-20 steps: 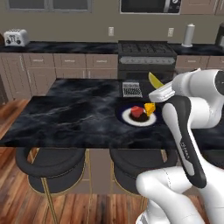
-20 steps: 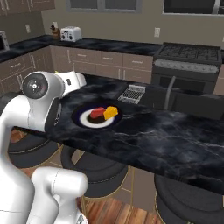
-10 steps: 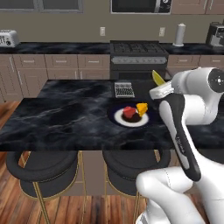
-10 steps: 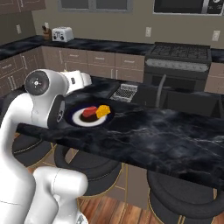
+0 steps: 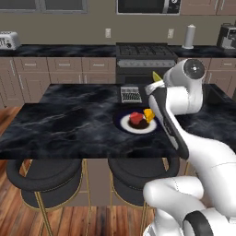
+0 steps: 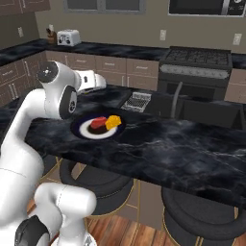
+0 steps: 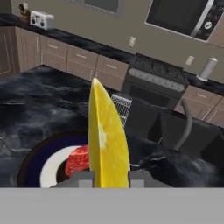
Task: Take the cheese, steak, and lemon wedge from the fridge and place them on the plate on the dining counter to create an appetizer plate.
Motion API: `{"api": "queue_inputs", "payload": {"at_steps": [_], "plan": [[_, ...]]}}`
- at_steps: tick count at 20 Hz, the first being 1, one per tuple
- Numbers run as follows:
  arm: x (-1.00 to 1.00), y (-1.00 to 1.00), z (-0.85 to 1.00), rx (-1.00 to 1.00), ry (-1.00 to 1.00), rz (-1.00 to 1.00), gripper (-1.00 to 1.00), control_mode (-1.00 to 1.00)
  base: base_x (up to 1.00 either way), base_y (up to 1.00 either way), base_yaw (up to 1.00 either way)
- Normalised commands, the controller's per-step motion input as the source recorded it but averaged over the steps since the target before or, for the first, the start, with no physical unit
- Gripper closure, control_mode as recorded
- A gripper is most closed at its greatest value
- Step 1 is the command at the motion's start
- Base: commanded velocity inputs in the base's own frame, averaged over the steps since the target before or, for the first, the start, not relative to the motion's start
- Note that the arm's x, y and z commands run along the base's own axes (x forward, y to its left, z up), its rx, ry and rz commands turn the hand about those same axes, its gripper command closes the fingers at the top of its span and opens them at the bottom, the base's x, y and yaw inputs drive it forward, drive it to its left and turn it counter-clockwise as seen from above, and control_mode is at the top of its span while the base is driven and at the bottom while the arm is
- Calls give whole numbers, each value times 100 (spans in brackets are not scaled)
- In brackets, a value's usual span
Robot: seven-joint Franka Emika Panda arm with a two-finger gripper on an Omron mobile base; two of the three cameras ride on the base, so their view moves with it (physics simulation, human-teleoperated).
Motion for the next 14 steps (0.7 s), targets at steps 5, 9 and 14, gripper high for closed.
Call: {"api": "queue_inputs", "payload": {"at_steps": [5,9,14], "plan": [[26,3,-37,0,25,-4,100,-100,0,0,0],[19,20,-58,0,24,0,100,-100,0,0,0],[25,15,-66,3,17,0,100,-100,0,0,0]]}}
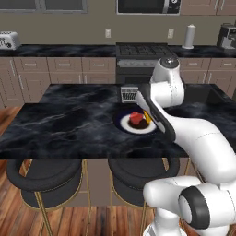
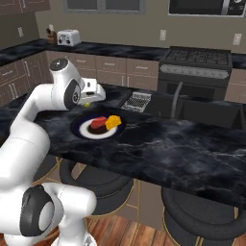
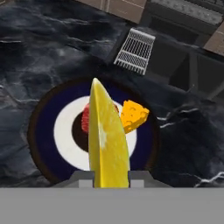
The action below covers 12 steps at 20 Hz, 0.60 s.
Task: Take the cheese, steak, and lemon wedge from the fridge and place them on the plate on the dining counter to create an appetizer plate.
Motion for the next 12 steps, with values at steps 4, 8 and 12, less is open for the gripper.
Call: {"api": "queue_inputs", "payload": {"at_steps": [4,8,12], "plan": [[24,4,-61,8,12,1,100,-100,0,0,0],[12,10,-61,8,6,2,100,-100,0,0,0],[3,14,-63,3,3,3,100,-100,0,0,0]]}}
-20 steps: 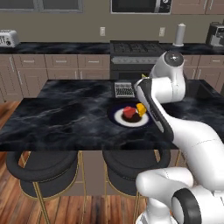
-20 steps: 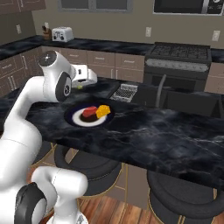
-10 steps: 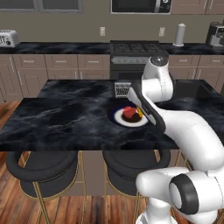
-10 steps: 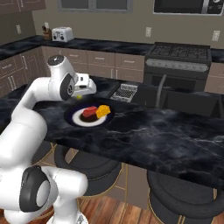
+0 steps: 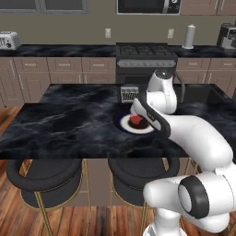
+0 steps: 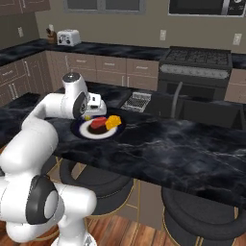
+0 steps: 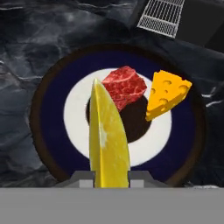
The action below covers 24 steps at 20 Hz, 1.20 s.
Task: Take the cheese, steak, and lemon wedge from the fridge and place them on the plate on the dining counter to create an appetizer plate.
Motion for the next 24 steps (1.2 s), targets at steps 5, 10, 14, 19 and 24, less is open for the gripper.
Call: {"api": "queue_inputs", "payload": {"at_steps": [5,10,14,19,24], "plan": [[29,30,-54,0,9,2,100,-100,0,0,0],[53,24,-43,0,15,2,100,-100,0,0,0],[69,6,-34,0,19,4,100,-100,0,0,0],[64,2,-34,0,16,3,100,-100,0,0,0],[17,12,-30,0,11,1,-100,-100,0,0,0]]}}
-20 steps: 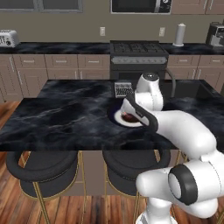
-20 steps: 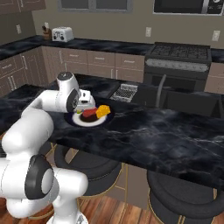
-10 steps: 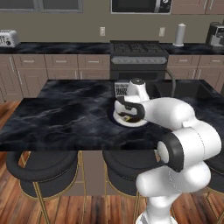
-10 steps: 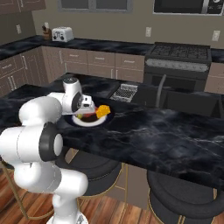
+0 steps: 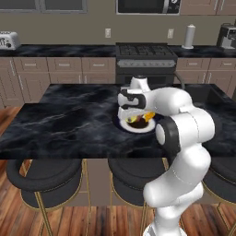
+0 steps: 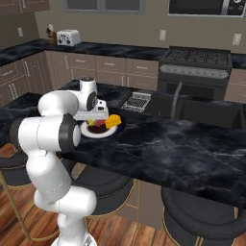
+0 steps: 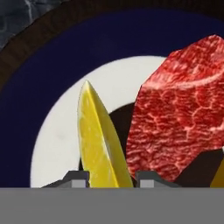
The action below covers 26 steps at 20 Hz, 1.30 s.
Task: Take the cheese, steak, and lemon wedge from the fridge and place them on the plate on the dining counter to create an appetizer plate.
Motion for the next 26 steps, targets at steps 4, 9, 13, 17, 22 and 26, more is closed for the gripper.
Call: {"api": "queue_inputs", "payload": {"at_steps": [4,9,13,17,22,26], "plan": [[-95,0,22,0,-3,-10,-100,-100,0,0,0],[-100,-5,60,0,-14,-20,-100,-100,0,0,0],[-100,-23,74,0,-22,-22,-100,-100,0,0,0],[-100,-30,81,0,-31,-19,-100,-100,0,0,0],[-100,-23,87,0,-34,-15,-100,-100,0,0,0],[-100,-13,75,0,-36,-14,-100,-100,0,0,0]]}}
